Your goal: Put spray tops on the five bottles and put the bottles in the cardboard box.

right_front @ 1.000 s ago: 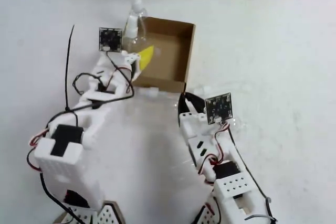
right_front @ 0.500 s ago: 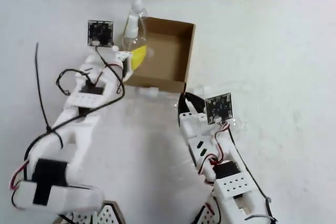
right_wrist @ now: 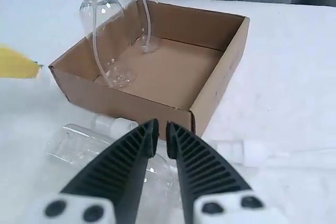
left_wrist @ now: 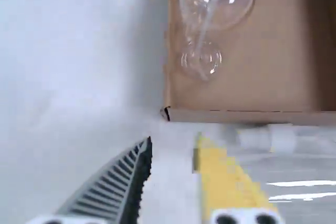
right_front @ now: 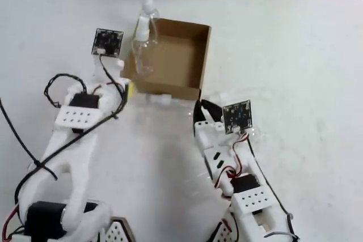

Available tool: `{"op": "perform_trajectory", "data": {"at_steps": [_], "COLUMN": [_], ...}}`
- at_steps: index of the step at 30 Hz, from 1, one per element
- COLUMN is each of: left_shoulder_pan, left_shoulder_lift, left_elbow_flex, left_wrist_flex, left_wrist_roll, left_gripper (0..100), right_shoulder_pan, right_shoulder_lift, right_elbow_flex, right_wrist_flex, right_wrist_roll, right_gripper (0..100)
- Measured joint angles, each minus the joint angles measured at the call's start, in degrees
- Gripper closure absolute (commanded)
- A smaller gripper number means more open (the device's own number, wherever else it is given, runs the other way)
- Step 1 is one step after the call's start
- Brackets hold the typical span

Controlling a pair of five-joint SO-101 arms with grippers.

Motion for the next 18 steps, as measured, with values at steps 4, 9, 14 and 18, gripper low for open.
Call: {"op": "perform_trajectory", "data": {"at_steps": [4, 9, 14, 18], "left_shoulder_pan": [-0.4, -0.2, 3.7, 9.7], "left_shoulder_lift": [-2.2, -3.6, -3.6, -3.6], "left_elbow_flex": [0.0, 0.0, 0.0, 0.0], "left_wrist_flex": [4.0, 12.0, 19.7, 22.3], "left_wrist_roll": [0.0, -2.1, -19.8, -41.2], "left_gripper": [95, 95, 95, 94], "right_shoulder_pan": [1.7, 6.2, 11.9, 20.3], "right_shoulder_lift": [0.0, 0.0, 0.0, 0.0], "right_elbow_flex": [0.0, 0.0, 0.0, 0.0], "right_wrist_flex": [0.0, 0.0, 0.0, 0.0], "right_wrist_roll": [0.0, 4.7, 8.4, 9.1], "right_gripper": [98.2, 98.2, 98.2, 98.2]}}
